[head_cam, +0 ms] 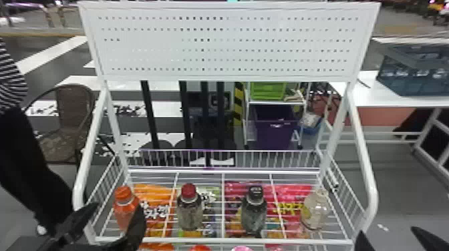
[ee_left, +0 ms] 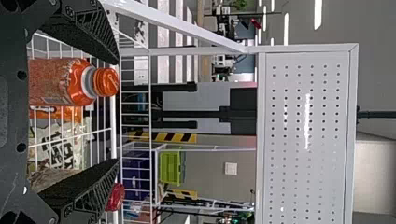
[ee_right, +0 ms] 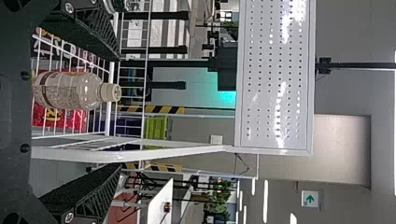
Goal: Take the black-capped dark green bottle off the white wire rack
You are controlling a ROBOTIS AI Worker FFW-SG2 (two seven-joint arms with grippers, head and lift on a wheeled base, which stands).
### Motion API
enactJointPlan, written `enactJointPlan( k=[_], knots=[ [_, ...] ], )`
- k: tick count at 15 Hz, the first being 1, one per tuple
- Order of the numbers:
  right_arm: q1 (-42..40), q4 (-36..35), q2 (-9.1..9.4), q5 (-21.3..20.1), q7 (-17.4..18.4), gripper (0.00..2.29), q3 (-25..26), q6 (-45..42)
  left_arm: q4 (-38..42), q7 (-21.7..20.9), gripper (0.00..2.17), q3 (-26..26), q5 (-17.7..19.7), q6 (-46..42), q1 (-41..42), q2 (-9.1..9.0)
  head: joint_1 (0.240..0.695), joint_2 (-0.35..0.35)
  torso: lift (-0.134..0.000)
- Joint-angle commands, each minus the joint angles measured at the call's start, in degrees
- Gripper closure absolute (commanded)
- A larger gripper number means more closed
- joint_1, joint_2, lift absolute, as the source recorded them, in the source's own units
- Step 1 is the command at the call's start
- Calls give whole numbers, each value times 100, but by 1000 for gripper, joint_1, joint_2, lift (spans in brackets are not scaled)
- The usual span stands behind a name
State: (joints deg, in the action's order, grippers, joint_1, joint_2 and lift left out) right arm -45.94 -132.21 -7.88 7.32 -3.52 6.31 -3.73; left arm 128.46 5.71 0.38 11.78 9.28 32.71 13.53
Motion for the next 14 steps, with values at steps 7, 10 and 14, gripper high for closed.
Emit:
enactJointPlan(
  k=[7,10,14],
  knots=[
    [-55,-24,6,15,0,93,37,-105,-23,9,144,-3,-9,0,-1,0,499,0,0],
    [-64,11,6,41,0,93,10,-158,3,9,144,-12,-9,0,-1,0,499,0,0],
    [288,1224,138,-90,9,97,-561,-1055,3,-18,144,-21,-9,0,-1,0,499,0,0]
  ],
)
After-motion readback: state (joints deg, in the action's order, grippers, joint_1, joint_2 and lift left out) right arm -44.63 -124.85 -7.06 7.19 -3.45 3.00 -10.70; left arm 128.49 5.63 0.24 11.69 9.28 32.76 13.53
